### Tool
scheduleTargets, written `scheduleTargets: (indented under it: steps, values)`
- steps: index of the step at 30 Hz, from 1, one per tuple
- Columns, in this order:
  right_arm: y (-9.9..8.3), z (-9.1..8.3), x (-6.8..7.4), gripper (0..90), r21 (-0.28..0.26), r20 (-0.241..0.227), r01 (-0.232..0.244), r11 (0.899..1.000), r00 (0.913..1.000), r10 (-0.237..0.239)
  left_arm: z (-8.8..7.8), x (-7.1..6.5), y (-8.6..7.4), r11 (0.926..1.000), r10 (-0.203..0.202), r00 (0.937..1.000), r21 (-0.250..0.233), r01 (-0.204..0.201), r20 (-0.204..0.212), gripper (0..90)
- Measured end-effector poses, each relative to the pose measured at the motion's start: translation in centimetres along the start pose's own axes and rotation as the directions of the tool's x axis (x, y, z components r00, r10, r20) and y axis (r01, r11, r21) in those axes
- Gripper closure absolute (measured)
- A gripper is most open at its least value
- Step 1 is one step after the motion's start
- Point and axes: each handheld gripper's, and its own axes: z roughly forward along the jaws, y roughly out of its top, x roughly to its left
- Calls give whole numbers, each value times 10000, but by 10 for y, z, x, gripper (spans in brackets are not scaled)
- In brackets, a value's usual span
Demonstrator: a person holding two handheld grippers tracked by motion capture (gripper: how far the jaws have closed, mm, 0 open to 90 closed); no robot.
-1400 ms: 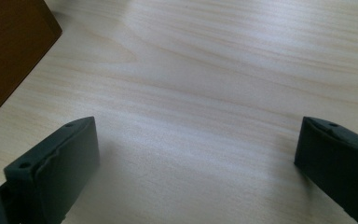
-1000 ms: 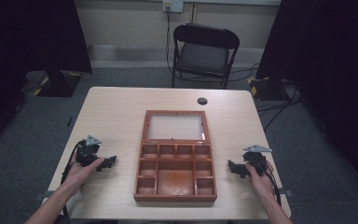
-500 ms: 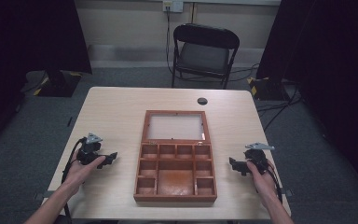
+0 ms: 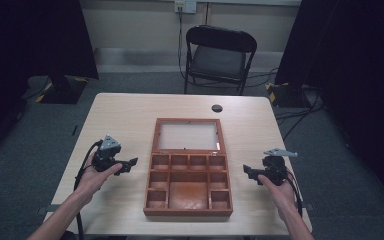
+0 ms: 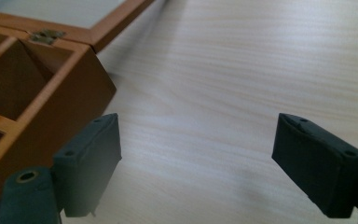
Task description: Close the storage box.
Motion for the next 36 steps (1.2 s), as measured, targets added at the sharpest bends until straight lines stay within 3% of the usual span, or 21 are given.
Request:
scheduleTargets:
  steps: [3,4,5,9,10,12,17,20,23,25,30,33,36]
  values:
    - [5,-2,1,152,15,-131,77,10000,9999,-77,1,-3,3,9999,-65,10000,-112,66,57,188]
    - [8,-3,2,157,29,-157,106,9999,9998,-105,3,-4,7,9995,294,9996,134,-294,35,188]
    - [12,-3,2,158,108,-267,52,9999,9996,-49,4,-4,12,9991,414,9991,65,-415,113,191]
    - [18,-1,4,159,253,-382,78,9996,9992,-68,6,-3,22,9998,133,9997,-114,-131,194,192]
    - [24,2,7,161,313,-545,207,9993,9983,-190,7,-2,26,9997,246,9995,-5,-245,187,190]
    - [30,5,10,161,280,-667,377,9989,9971,-357,11,-1,32,9997,108,9998,-204,-105,169,192]
    - [51,14,19,167,204,-963,656,9976,9933,-633,15,0,41,9980,403,9989,-493,-392,218,196]
    - [64,20,24,200,-19,-863,938,9956,9919,-936,18,0,49,9980,534,9981,-368,-523,312,193]
    - [70,24,26,193,-38,-878,981,9952,9913,-981,19,1,56,9988,346,9990,-368,-335,278,192]
    - [78,29,29,195,-184,-993,1039,9944,9895,-1052,20,3,62,9987,446,9986,-272,-438,302,191]
    - [93,39,33,183,-214,-1246,1078,9939,9861,-1096,26,9,74,9994,-260,9985,-222,271,472,191]
    - [101,49,36,171,-260,-1465,1077,9938,9830,-1104,36,11,75,9985,-392,9970,-349,416,672,192]
    - [103,60,38,169,-323,-1577,959,9949,9824,-998,53,11,71,9980,-622,9953,-76,629,745,194]
